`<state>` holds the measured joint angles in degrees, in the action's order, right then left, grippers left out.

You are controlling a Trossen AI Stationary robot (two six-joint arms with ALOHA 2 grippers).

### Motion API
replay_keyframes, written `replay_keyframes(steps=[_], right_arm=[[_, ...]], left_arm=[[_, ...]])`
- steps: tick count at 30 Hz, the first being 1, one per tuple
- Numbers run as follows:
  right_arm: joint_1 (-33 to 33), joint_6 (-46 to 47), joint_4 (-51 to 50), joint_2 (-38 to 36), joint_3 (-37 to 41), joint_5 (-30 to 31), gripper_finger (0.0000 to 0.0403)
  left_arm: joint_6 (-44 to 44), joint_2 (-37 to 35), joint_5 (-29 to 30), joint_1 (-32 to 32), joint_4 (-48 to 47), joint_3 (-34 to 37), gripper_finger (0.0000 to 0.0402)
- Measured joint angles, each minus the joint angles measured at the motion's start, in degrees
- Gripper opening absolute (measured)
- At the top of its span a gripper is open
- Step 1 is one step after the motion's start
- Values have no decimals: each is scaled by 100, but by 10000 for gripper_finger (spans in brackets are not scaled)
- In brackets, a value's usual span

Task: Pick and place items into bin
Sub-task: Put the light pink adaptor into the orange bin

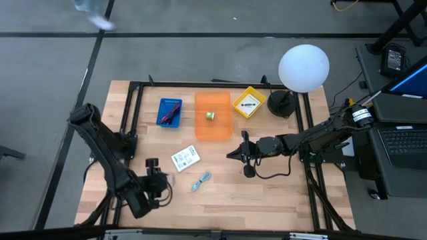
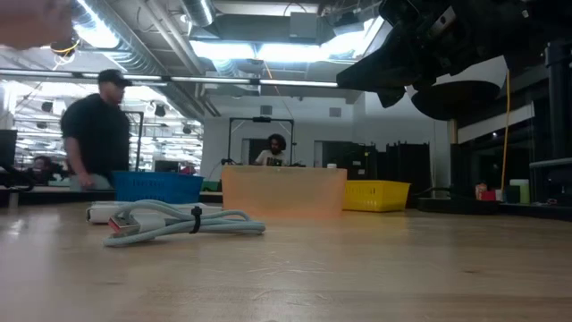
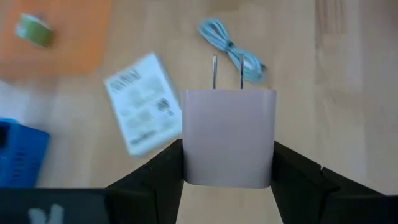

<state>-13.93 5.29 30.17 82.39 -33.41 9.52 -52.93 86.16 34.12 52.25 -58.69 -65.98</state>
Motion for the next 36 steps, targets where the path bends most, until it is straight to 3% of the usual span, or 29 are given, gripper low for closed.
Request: replay_keyframes(steps=[8,15,21,29,36], right_arm=[[48,-198,0,0,0,0,5],[193,-263,7,0,0,2,5],[216,-291,86,-2,0,2,5],[224,-452,356,-4,0,1,5],[258,-718,552,-4,-2,4,5]], left_arm=[[174,-471,241,-219,-250,48,191],[366,-740,237,-496,29,770,191],[933,-1226,233,-711,1253,1554,191],[2609,-1721,215,-1320,3069,2368,191],[3582,-1858,-299,-2015,4323,2945,191]])
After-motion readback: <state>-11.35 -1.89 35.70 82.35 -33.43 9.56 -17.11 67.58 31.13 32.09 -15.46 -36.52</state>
